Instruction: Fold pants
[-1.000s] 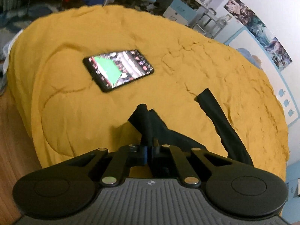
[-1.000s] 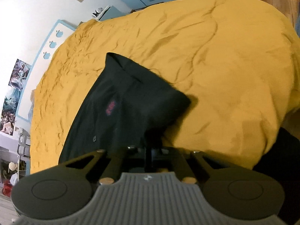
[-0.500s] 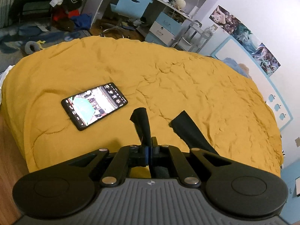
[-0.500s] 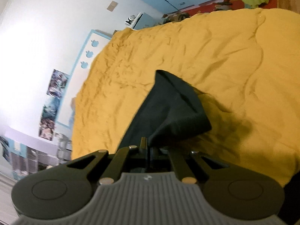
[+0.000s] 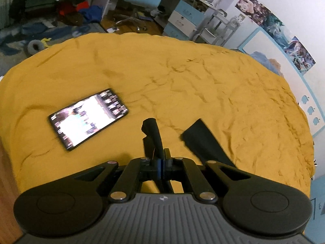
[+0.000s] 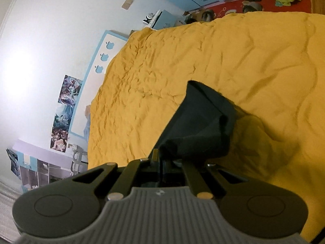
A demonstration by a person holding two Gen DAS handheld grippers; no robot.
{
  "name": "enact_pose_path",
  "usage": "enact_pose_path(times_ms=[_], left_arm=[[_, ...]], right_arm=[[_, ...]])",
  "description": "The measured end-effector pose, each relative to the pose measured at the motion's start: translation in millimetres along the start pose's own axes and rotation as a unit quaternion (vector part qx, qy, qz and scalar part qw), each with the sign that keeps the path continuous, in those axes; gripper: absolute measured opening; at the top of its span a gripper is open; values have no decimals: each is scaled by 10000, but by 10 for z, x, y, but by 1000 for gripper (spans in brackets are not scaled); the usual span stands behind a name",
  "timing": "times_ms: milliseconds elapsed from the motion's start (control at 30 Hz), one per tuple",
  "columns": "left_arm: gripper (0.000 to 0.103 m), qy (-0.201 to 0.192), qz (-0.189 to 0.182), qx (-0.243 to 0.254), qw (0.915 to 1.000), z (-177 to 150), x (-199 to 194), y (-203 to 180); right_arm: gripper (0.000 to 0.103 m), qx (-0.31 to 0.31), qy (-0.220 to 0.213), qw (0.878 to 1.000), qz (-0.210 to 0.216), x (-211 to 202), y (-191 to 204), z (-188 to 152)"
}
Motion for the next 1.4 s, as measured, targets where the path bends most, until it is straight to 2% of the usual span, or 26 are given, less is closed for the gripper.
enact_pose_path(times_ms=[67, 233, 467, 700, 800, 900, 933, 967, 1033, 1067, 1133, 1200, 1233, 1300, 1400], left_arm=[[1, 10, 71, 82, 9999, 74, 79, -113], [1, 407, -12, -123, 9991, 240, 380, -313], [1, 822, 144, -150, 9964, 447, 851, -635], [1, 1023, 296, -11, 9943, 675, 1276, -1188], [1, 1034, 449, 32, 9936, 798, 1517, -1429], [1, 1059, 608, -136, 9924, 831, 1859, -1559], [3, 1071, 570, -148, 9925, 810, 1998, -1600], [8, 1072, 614, -54, 9923, 778, 2116, -1637], [12, 806, 1005, 107, 9916, 745, 2188, -1642], [18, 595, 1125, 129, 9918, 746, 2164, -1618], [27, 29, 1228, 32, 9924, 806, 2030, -1493], [37, -350, 1341, -222, 9901, 878, 1844, -1300], [44, -387, 1311, -301, 9902, 874, 1769, -1219], [46, -218, 1013, -228, 9944, 762, 1625, -1094], [52, 4, 526, 126, 9985, 416, 1433, -991]], right_arm=[[0, 27, 16, 10000, -22, 111, 26, 52], [0, 181, 103, 9997, -105, 450, 68, 199], [0, 686, 410, 9960, -389, 1073, -34, 420], [0, 757, 512, 9941, -587, 1795, -34, 662], [0, 881, 639, 9914, -726, 2170, -127, 818], [0, 1202, 657, 9871, -835, 2573, -405, 971], [3, 1335, 639, 9860, -765, 2708, -522, 1006], [13, 1366, 632, 9864, -660, 2831, -620, 1035], [31, 1302, 637, 9853, -908, 3000, -837, 1055], [29, 1305, 528, 9847, -1029, 2992, -899, 1059], [29, 1157, 397, 9882, -918, 2920, -916, 1060], [30, 410, 295, 9938, -990, 2773, -767, 1071], [30, 70, 318, 9941, -1038, 2721, -690, 1061], [30, -617, 411, 9916, -1064, 2549, -503, 988], [32, -1167, 553, 9873, -923, 2302, -337, 767]])
Point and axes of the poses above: each gripper's, at about its wrist camera, not at the fingertips, and x roughly the way its jaws point, y to its left, z to its top, the point moved 4 cm from there along x, roughly the way its jaws point, and after that the axes turned 13 degrees about z, right-handed, at the moved point
